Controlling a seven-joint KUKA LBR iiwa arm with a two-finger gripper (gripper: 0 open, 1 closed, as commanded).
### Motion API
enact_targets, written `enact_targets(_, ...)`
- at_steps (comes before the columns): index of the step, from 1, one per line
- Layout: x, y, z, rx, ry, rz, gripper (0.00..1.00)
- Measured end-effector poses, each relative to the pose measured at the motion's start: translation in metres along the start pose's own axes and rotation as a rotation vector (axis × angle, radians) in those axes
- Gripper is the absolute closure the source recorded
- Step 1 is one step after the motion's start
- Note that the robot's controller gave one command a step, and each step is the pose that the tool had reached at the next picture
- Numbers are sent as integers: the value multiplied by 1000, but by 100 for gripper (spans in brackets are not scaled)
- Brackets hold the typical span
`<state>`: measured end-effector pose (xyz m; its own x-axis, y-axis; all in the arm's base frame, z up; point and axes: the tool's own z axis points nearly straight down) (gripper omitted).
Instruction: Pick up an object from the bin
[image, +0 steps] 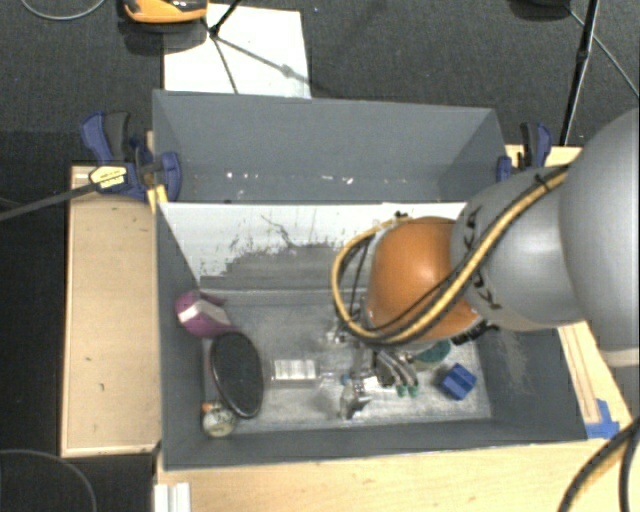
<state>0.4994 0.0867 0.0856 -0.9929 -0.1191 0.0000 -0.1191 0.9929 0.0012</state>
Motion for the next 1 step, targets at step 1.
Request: enact_targets(1, 10, -22, 12, -4, -11, 95, 0)
